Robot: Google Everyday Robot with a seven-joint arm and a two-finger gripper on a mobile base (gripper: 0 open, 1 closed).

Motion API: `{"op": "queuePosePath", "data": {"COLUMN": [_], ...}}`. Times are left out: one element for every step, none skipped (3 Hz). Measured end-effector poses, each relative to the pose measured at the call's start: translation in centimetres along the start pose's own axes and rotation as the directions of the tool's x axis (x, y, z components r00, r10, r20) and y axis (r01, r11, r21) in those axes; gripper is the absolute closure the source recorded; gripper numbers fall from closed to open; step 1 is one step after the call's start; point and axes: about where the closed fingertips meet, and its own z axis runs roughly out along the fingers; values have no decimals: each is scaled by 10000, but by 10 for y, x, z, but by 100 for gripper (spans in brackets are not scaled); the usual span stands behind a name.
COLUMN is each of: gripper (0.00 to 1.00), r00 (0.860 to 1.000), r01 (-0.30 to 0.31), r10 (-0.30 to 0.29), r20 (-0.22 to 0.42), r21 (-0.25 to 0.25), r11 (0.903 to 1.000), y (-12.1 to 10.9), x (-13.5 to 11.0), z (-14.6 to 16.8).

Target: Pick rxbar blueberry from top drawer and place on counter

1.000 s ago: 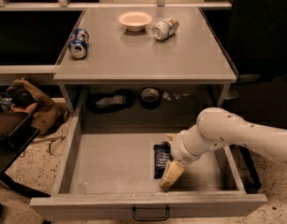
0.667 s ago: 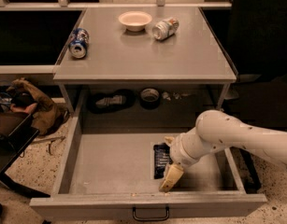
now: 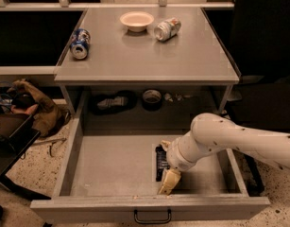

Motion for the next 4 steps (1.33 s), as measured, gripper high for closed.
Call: {"op": "queuePosePath", "data": {"gripper": [19, 42, 65, 88], "r00": [10000, 10000, 10000, 10000], "r01": [1, 1, 1, 1], "r10": [-1, -1, -1, -1], "r20": [0, 0, 0, 1], "r21": [-2, -2, -2, -1], "r11": [10000, 10000, 10000, 10000], "y": [0, 0, 0, 0], "x": [0, 0, -5, -9], "z": [0, 0, -8, -15]}}
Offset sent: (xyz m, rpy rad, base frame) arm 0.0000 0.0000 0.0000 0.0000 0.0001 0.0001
